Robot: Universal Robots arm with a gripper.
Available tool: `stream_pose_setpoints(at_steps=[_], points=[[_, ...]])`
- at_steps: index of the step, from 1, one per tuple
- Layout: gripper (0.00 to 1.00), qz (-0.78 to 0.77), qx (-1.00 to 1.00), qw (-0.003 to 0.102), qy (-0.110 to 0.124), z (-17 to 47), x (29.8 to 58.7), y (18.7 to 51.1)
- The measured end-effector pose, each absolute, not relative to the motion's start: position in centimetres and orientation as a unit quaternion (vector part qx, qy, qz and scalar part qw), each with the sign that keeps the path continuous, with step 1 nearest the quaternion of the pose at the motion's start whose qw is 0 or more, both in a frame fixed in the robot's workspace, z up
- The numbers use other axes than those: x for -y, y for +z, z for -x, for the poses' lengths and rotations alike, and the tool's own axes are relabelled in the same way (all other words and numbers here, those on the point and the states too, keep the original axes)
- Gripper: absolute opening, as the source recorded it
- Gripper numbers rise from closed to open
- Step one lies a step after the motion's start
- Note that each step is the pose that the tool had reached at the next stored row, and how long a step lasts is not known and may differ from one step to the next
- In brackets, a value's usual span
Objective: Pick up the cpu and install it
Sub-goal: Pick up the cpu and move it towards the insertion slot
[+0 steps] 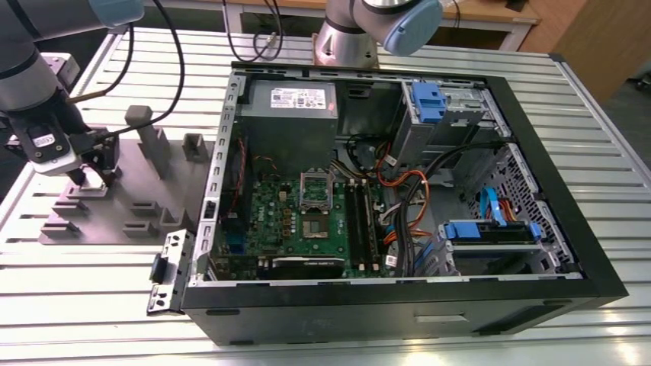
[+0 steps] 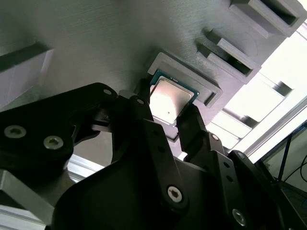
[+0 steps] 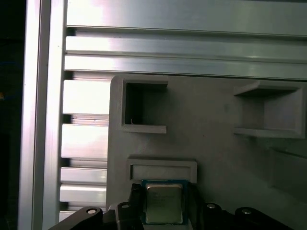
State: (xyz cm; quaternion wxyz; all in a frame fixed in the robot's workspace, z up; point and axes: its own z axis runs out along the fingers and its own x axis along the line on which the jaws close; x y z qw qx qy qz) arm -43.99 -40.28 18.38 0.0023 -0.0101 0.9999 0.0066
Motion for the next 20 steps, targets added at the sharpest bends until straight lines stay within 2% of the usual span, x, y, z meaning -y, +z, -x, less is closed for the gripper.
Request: stream_pose_setpoints(at_steps=[20], points=[[0.47, 0.01, -1.0, 0.001, 0.007, 43.9, 40.3, 20.7]])
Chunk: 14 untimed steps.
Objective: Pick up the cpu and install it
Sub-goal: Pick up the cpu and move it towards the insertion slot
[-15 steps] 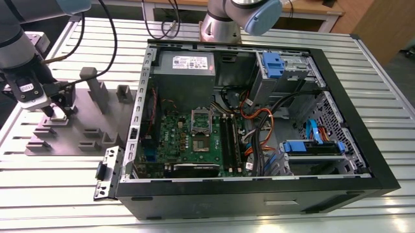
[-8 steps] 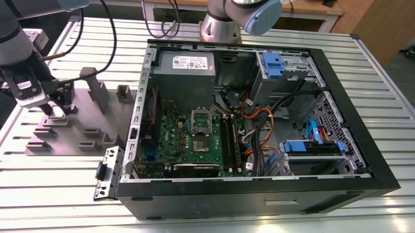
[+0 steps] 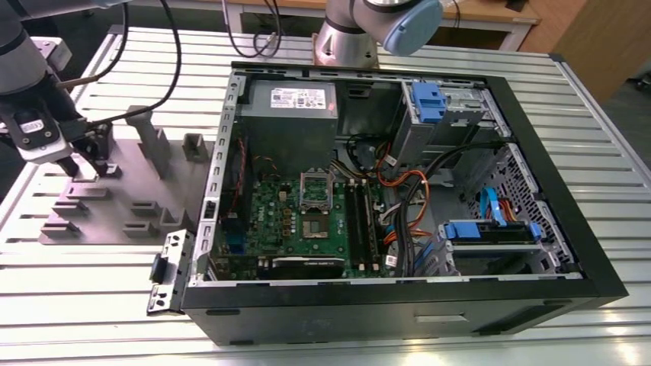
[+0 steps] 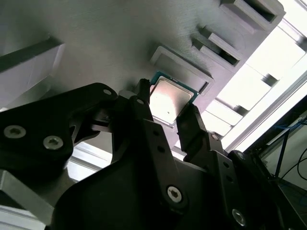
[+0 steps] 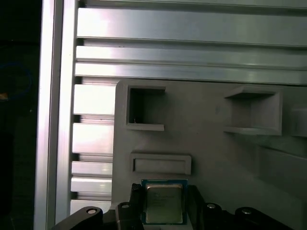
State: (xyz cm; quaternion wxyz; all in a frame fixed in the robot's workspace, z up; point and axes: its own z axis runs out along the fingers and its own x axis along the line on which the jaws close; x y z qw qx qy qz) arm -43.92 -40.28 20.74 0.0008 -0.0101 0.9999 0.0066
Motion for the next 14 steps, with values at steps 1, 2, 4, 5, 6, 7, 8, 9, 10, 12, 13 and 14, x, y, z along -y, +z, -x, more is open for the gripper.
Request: stream_pose_setpoints(at_steps=[1, 2, 4, 5, 6, 7, 8, 9, 10, 12, 13, 14], points=[[0.47, 0.01, -1.0, 0.001, 0.007, 43.91, 40.28, 20.86], [0.47, 0.01, -1.0, 0.001, 0.007, 43.91, 40.28, 20.97], [0.47, 0.01, -1.0, 0.0, 0.007, 43.9, 40.28, 21.2], [0.47, 0.01, -1.0, 0.0, 0.007, 43.9, 40.28, 21.32], [0.47, 0.01, -1.0, 0.0, 0.007, 43.9, 40.28, 21.48], [0.47, 0.01, -1.0, 0.0, 0.007, 43.9, 40.28, 21.62], [0.47, 0.01, -1.0, 0.0, 0.007, 43.89, 40.28, 21.67], [0.47, 0.01, -1.0, 0.0, 0.007, 43.89, 40.28, 21.68], [0.47, 0.01, -1.0, 0.0, 0.007, 43.89, 40.28, 21.68], [0.47, 0.01, -1.0, 0.0, 0.007, 43.89, 40.28, 21.7], [0.47, 0.01, -1.0, 0.0, 0.007, 43.89, 40.28, 21.7], [0.47, 0.01, -1.0, 0.0, 0.007, 43.89, 40.28, 21.7]])
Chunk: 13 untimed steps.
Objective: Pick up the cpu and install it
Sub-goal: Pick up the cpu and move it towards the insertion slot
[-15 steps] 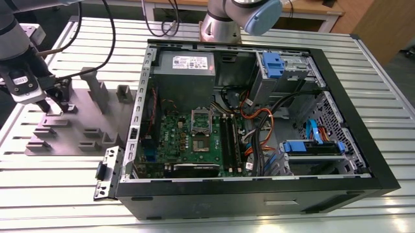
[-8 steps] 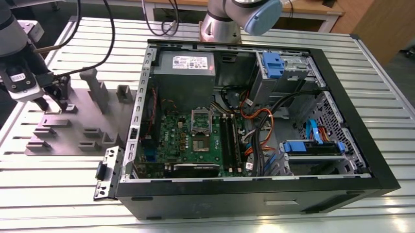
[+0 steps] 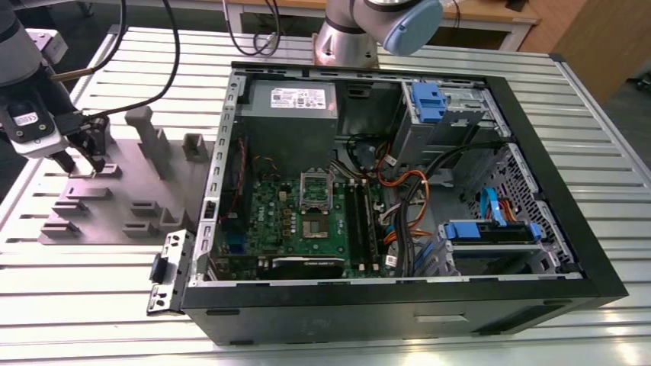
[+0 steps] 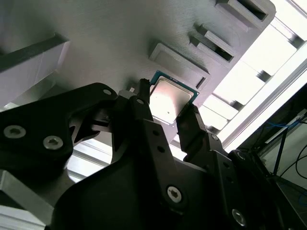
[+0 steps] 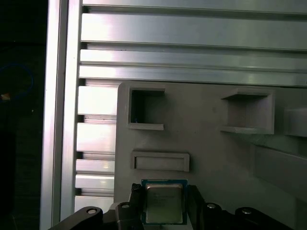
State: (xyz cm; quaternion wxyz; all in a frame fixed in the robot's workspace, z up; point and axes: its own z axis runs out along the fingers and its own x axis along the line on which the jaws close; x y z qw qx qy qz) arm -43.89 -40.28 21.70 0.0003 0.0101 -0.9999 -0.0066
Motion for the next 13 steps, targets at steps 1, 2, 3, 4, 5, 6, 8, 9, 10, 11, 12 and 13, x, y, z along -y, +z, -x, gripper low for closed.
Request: stream_pose_setpoints(at_steps=[1, 2, 3, 4, 5, 6, 8, 9, 10, 11, 12, 13], points=[[0.47, -0.01, 1.0, 0.0, -0.007, 43.9, 40.28, 21.7], [0.47, -0.01, 1.0, 0.0, -0.007, 43.89, 40.28, 21.7], [0.47, -0.01, 1.0, 0.0, -0.007, 43.89, 40.28, 21.7], [0.47, -0.01, 1.0, 0.0, -0.007, 43.89, 40.28, 21.71], [0.47, -0.01, 1.0, 0.0, -0.007, 43.89, 40.28, 21.77], [0.47, -0.01, 1.0, 0.0, -0.006, 43.9, 40.28, 21.82], [0.47, -0.01, 1.0, 0.0, -0.007, 43.89, 40.28, 21.96], [0.47, -0.01, 1.0, 0.0, -0.007, 43.89, 40.28, 22.06], [0.47, -0.01, 1.0, 0.0, -0.007, 43.89, 40.28, 22.16], [0.47, -0.01, 1.0, 0.0, -0.007, 43.9, 40.28, 22.4], [0.47, -0.01, 1.0, 0.0, -0.007, 43.89, 40.28, 22.5], [0.47, -0.01, 1.0, 0.0, -0.007, 43.89, 40.28, 22.61]])
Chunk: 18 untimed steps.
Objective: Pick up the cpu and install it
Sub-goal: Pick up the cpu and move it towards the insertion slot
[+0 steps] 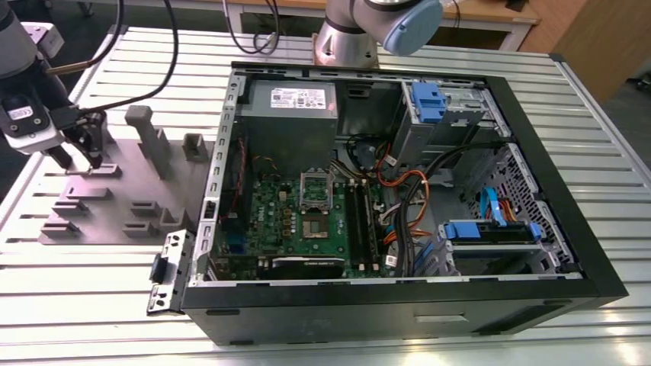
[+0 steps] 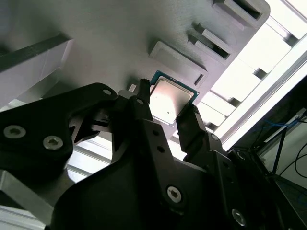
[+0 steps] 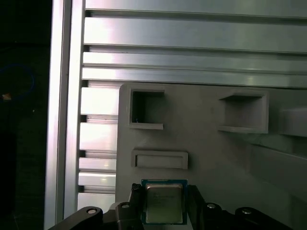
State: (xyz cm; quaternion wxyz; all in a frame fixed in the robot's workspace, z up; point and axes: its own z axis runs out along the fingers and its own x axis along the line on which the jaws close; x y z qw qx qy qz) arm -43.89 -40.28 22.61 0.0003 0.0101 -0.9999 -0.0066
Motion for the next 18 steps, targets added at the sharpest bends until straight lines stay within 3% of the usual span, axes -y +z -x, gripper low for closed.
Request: stream_pose_setpoints(at_steps=[18], points=[[0.47, -0.01, 1.0, 0.0, -0.007, 43.89, 40.28, 23.6]])
